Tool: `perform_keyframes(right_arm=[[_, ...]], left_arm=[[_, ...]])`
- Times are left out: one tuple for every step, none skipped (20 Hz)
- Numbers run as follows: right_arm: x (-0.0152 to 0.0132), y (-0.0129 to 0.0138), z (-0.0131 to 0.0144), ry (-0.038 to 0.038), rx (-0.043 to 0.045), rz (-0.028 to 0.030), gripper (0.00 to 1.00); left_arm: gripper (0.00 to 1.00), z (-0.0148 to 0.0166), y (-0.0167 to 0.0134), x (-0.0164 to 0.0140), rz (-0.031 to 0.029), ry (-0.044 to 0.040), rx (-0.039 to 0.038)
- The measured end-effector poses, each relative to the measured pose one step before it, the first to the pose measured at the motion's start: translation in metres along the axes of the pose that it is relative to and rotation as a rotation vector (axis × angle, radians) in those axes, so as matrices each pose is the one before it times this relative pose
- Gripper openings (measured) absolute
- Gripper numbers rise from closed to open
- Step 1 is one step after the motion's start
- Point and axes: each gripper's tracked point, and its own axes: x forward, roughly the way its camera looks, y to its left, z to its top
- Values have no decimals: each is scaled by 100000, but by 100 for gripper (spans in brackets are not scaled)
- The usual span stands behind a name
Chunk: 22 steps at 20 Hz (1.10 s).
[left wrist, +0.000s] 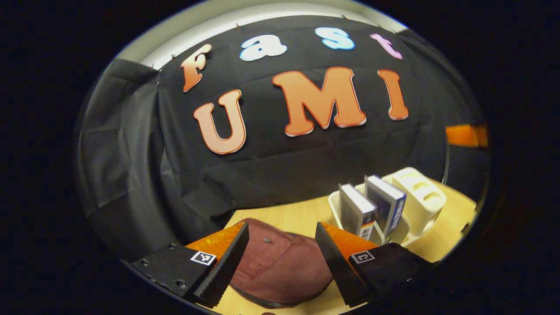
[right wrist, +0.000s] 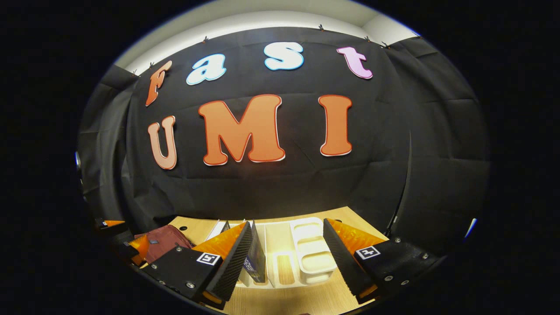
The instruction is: Open the schoolbag, grab two books from the bookshelf and put them into the schoolbag.
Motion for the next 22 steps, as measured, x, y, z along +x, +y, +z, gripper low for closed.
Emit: perform_keyframes(right_arm=[[48, -632, -660, 1744, 695, -1188, 96], [-11, -793, -641, 1757, 706, -1387, 96], [129, -866, -470, 1471, 700, -1556, 96], [45, -967, -568, 1537, 367, -1798, 96], [-7, -815, -505, 1480, -59, -1738, 96], [78, -721, -435, 1486, -496, -1442, 96], [-63, -655, -331, 1407, -1082, -1320, 96], [-39, -684, -346, 1212, -1636, -1159, 97], [-103, -674, -116, 1000, -2171, -1205, 97], [-70, -543, -127, 628, -2091, -1186, 97], [-46, -432, -46, 521, -1825, -953, 96], [-85, -410, -115, 571, -1315, -485, 97], [22, -199, -92, 1029, -560, 335, 96], [70, 119, -494, 1898, 525, 1268, 96], [5, 155, -533, 1896, 844, 1200, 96], [139, 99, -469, 1523, 171, 744, 97], [101, 129, -314, 892, -436, 482, 97], [119, 114, -175, 745, -574, 925, 97], [109, 419, -329, 665, -434, 1540, 97], [158, 362, -199, 754, 41, 1214, 97], [112, 279, 29, 126, 407, 1304, 97], [-11, 172, 152, 126, 417, 898, 97]], left_arm=[[96, -2084, -538, 201, -83, 3655, 5675], [96, -1942, -1148, 275, -1025, 3336, 4435], [96, -1766, -1209, 490, -1228, 3690, 3643], [95, -1667, -1292, 793, -1524, 2990, 2919], [96, -1498, -1396, 599, -1726, 3575, 2177], [96, -1711, -1678, 298, -2308, 5047, 1208], [96, -1793, -1467, 299, -1785, 7187, 839], [97, -1197, -867, 533, -1033, 2802, 1218], [98, -424, -694, 1042, -910, 2102, 1493], [98, -438, -661, 1057, -538, 1681, 2091], [98, -439, -683, 1120, -59, 1254, 2128], [98, -548, -587, 908, 476, 1014, 2629], [98, -292, -448, 656, 99, 675, 2588], [98, -698, -465, 200, 146, 719, 1618], [98, -278, -189, 440, -43, 1085, 1564], [98, -283, 112, 565, 884, 878, 1674], [98, -58, 322, 350, 1567, 1004, 1617], [98, -424, 463, 415, 2023, 1307, 924], [98, -310, 246, 143, 510, 777, -152], [98, -583, -18, 301, -79, 1991, -67], [98, -425, 117, 44, -501, 1340, -135], [98, -95, 62, 70, -350, 837, 216]])
